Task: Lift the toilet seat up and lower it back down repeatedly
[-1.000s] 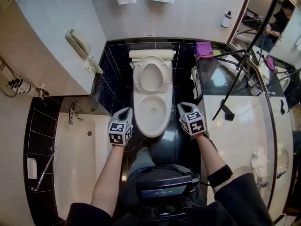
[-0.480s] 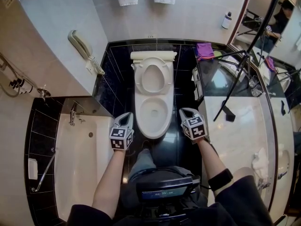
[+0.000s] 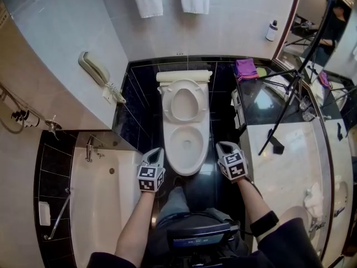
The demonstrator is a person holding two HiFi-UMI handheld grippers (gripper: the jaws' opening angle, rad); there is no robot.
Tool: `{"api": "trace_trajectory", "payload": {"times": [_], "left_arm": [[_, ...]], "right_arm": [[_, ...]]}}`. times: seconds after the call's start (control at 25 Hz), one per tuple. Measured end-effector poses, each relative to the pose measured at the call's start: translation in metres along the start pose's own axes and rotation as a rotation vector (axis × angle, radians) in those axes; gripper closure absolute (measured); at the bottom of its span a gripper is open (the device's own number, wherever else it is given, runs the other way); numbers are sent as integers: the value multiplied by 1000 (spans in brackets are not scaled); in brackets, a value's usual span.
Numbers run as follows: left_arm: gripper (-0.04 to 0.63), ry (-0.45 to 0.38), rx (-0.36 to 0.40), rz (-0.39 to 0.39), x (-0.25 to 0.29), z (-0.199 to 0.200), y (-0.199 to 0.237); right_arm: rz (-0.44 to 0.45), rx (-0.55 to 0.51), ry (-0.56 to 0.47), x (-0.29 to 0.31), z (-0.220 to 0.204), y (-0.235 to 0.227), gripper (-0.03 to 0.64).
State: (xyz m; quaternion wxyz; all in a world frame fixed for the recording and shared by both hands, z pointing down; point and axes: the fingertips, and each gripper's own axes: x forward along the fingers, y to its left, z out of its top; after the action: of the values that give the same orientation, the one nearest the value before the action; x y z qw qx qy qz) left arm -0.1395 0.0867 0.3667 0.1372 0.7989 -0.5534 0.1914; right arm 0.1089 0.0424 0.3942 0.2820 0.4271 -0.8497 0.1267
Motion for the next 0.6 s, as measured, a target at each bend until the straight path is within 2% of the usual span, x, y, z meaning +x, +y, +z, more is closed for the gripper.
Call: {"api": "trace_trajectory", "payload": {"times": [0.2, 0.28, 0.4, 0.48, 0.6], "left_arm": [[603, 29, 8, -34, 35, 0, 8], [603, 47, 10, -53, 51, -3, 12], [603, 68, 14, -79, 79, -6, 22], [603, 71, 15, -92, 100, -4, 29], [603, 72, 17, -104, 134, -4, 42]], "right_arm": [[-24, -56, 10, 30, 24, -5, 595], [-26, -88, 24, 51, 29, -9, 525], [-22, -142, 42, 91, 37, -16, 464], [-33, -209, 58, 116, 50, -24, 436], [-51, -321, 76, 159, 69, -39, 430]]}}
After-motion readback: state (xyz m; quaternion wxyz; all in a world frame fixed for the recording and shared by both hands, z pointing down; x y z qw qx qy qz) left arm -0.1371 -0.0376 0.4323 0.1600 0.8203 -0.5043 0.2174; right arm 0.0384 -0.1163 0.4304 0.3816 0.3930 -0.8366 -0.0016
